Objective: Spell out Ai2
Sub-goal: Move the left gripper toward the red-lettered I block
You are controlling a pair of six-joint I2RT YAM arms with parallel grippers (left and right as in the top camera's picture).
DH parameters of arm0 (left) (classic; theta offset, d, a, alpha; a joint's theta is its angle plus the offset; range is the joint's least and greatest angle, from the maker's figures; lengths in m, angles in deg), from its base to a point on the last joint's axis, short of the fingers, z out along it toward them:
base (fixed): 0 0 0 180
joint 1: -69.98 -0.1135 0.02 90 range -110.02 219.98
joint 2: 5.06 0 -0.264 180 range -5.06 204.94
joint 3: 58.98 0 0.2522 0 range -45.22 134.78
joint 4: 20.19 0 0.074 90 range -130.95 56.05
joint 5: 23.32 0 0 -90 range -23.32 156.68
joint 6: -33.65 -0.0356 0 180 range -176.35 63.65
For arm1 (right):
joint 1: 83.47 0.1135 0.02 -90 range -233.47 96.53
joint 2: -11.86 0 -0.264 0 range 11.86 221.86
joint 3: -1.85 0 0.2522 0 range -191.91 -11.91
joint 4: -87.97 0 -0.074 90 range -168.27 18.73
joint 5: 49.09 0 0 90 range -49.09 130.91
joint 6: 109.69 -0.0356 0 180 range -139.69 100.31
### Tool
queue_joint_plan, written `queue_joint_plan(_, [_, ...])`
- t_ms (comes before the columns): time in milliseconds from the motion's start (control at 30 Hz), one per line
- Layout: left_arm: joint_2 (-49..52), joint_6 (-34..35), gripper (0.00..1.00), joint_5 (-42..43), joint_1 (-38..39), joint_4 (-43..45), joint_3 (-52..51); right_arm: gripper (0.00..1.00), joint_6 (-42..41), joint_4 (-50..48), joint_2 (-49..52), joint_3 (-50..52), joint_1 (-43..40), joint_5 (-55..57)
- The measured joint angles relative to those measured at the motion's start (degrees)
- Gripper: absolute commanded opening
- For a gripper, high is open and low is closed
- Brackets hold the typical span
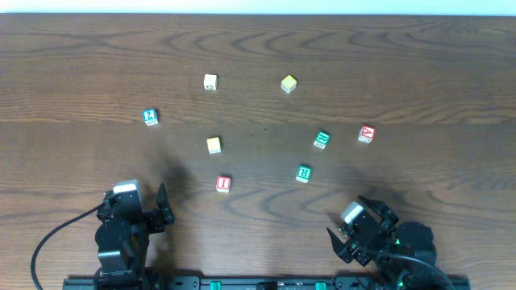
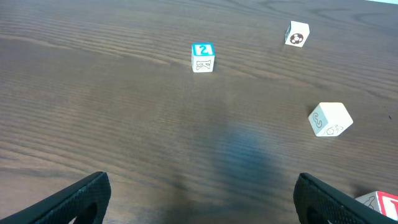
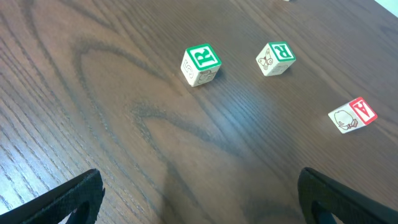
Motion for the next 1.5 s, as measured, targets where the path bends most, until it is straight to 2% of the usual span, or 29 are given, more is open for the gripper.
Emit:
queue_joint_plan(1000, [0.02, 0.02, 0.95, 0.28, 0.00, 0.00, 0.00, 0.99, 0.00, 0.00, 0.00, 0.00, 0.00, 0.00])
queue_joint_plan(1200, [0.02, 3.15, 0.95, 6.43, 0.00, 0.79, 0.00, 0.99, 0.00, 0.00, 0.00, 0.00, 0.00, 0.00])
queue_joint_plan(1333, [0.00, 7.65, 0.95, 14.86, 0.00, 2.08, 0.00, 0.99, 0.00, 0.00, 0.00, 0.00, 0.00, 0.00])
queue_joint_plan(1500, [0.76, 9.81, 0.96, 24.92, 0.44, 6.36, -0.22, 0.99, 0.00, 0.00, 0.00, 0.00, 0.00, 0.00])
